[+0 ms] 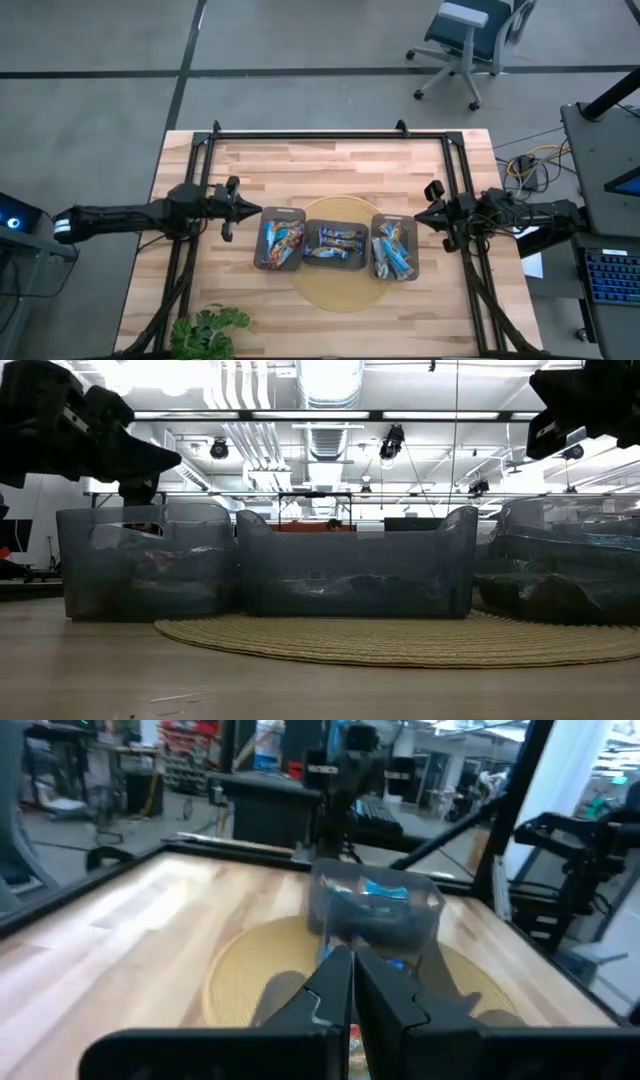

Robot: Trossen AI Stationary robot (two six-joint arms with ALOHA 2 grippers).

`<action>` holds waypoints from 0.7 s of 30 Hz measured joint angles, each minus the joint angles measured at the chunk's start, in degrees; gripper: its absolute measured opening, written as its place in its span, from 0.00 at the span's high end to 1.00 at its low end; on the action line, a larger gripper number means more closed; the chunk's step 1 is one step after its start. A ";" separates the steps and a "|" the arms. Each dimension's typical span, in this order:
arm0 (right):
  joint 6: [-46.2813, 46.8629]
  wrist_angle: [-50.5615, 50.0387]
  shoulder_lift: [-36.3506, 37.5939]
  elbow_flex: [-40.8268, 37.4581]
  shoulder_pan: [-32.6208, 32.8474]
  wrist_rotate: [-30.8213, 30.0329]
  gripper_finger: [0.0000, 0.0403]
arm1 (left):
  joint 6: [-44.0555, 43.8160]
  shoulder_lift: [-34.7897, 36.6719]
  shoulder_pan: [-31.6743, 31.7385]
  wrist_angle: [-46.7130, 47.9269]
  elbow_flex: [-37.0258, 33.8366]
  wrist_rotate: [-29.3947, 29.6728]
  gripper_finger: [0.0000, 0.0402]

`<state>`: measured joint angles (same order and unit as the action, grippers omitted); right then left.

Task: Pick and place Granola Bars by type
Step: Return to Home Position

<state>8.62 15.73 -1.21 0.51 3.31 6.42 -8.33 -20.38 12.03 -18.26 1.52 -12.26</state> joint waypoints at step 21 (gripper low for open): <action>-1.33 -2.33 0.00 0.02 0.02 -0.50 0.98 | -4.25 8.69 -0.77 6.36 0.04 9.61 1.00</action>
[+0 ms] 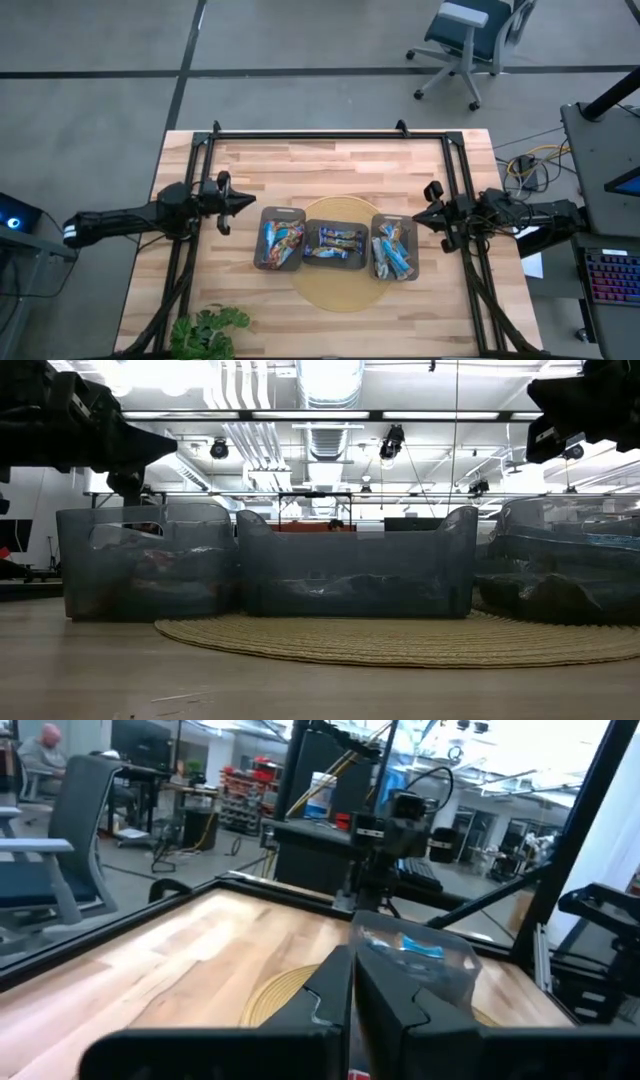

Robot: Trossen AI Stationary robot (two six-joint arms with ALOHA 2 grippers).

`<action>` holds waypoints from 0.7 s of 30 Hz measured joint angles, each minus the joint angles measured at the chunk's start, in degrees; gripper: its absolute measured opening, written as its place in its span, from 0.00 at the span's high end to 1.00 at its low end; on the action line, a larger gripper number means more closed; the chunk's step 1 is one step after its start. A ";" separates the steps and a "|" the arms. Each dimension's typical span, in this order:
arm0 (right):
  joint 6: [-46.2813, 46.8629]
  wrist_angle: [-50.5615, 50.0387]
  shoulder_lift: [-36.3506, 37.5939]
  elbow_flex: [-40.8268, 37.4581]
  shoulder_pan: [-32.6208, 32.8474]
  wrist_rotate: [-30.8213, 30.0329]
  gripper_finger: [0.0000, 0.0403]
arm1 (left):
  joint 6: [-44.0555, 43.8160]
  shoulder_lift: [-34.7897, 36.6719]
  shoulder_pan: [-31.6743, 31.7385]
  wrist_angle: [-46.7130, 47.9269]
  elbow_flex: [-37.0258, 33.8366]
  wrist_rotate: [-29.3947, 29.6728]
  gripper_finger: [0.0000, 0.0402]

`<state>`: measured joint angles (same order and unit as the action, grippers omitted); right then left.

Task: Pick and place Granola Bars by type
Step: Return to Home Position

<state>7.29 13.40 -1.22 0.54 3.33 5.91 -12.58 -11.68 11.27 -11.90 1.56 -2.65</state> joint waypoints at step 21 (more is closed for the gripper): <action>0.51 -1.39 0.00 0.00 0.02 0.45 0.98 | 2.88 -0.07 -10.53 -1.03 -0.21 1.72 1.00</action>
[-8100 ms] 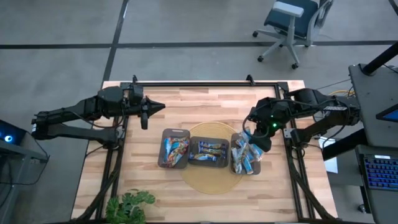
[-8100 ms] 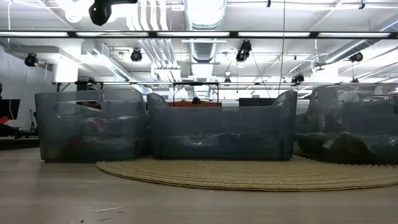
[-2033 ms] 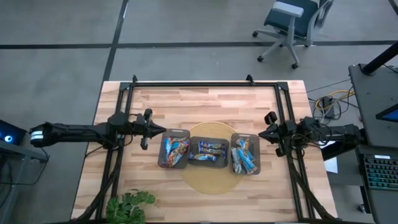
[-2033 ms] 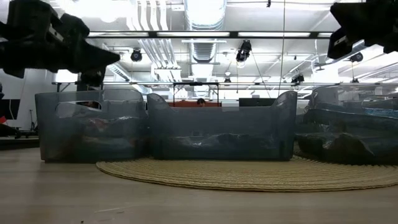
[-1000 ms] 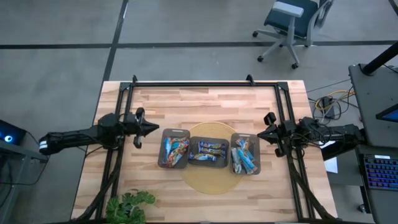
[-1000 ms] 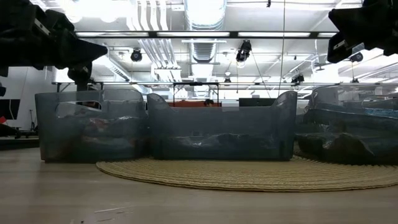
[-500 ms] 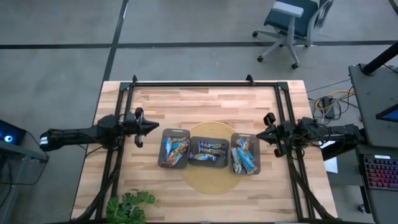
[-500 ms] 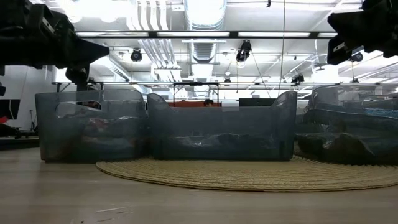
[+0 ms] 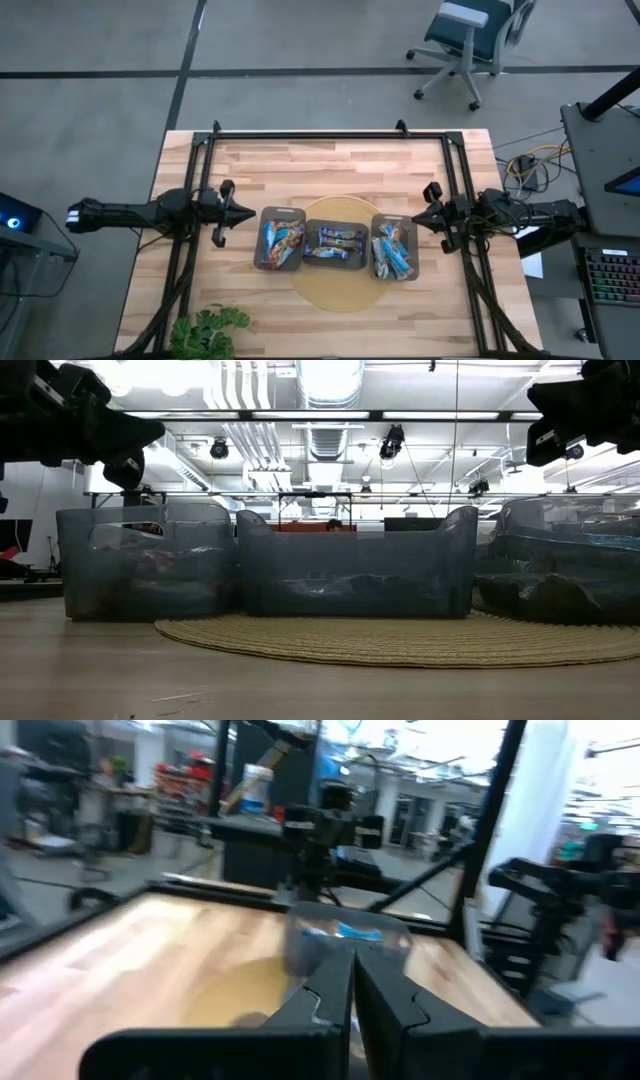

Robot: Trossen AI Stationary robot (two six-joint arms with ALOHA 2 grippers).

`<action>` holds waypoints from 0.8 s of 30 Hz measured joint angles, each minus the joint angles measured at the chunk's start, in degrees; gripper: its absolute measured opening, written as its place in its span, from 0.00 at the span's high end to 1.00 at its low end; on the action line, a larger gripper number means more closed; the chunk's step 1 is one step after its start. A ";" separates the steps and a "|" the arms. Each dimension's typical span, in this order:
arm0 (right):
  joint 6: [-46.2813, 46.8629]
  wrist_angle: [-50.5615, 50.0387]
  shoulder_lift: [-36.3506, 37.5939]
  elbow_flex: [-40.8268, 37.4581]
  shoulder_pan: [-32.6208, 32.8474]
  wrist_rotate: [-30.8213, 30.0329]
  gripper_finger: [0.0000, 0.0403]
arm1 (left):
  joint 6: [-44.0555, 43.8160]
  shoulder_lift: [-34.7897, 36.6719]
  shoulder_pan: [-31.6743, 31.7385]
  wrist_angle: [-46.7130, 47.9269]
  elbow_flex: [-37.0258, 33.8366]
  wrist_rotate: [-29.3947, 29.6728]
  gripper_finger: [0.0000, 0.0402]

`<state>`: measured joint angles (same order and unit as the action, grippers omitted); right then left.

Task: Pick and place Granola Bars by type
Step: Return to Home Position

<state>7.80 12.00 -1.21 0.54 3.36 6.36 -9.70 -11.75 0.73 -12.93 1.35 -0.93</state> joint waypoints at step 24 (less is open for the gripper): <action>1.81 -7.19 0.99 0.04 0.00 0.08 0.98 | -1.16 0.07 -0.04 5.38 -0.84 -2.94 1.00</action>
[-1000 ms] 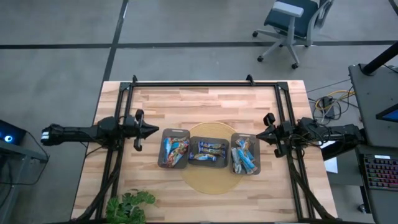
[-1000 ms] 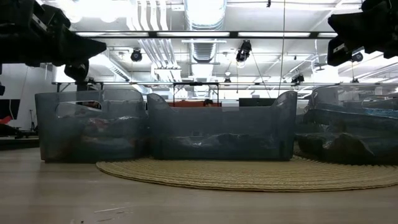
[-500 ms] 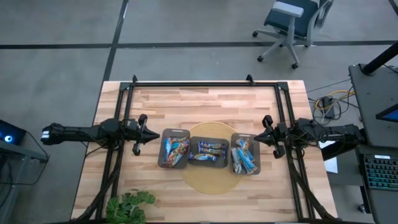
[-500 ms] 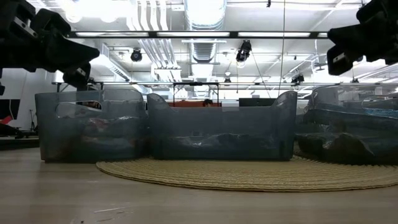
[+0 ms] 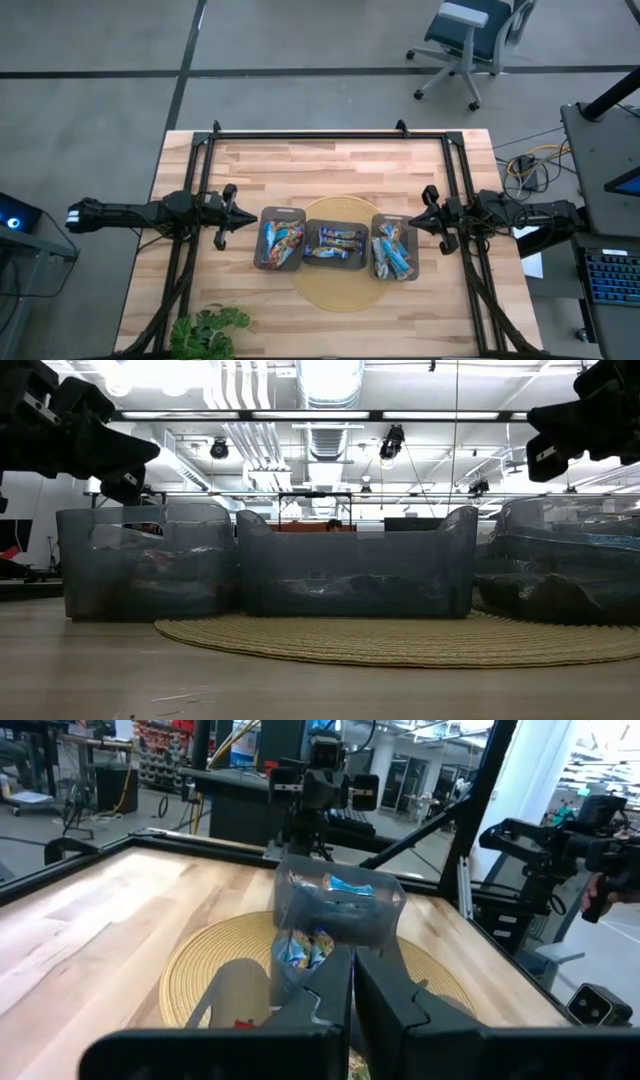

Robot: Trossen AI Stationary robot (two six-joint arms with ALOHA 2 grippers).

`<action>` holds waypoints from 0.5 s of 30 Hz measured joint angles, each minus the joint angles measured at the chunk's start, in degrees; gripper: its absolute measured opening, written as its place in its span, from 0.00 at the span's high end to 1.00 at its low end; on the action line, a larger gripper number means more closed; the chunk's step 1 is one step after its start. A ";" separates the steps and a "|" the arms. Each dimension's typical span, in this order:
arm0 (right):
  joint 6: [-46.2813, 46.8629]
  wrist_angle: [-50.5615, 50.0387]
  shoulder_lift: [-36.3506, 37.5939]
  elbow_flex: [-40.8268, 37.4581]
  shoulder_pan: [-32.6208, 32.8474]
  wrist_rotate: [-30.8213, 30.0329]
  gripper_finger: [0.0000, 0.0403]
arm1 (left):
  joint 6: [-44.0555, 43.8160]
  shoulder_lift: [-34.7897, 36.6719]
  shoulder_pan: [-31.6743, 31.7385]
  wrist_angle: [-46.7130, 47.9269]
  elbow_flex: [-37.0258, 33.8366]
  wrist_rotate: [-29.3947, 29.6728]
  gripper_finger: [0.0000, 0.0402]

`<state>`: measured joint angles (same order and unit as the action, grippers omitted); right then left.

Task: Pick and place Granola Bars by type
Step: Return to Home Position

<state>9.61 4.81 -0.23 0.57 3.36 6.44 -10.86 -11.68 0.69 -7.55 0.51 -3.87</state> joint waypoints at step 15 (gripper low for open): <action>-2.98 -0.35 -2.14 -0.01 0.00 -0.02 0.98 | 1.83 -0.02 0.00 -0.48 -0.04 0.54 1.00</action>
<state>6.63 4.46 -2.37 0.57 3.36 6.42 -9.04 -11.70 0.69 -8.03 0.47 -3.33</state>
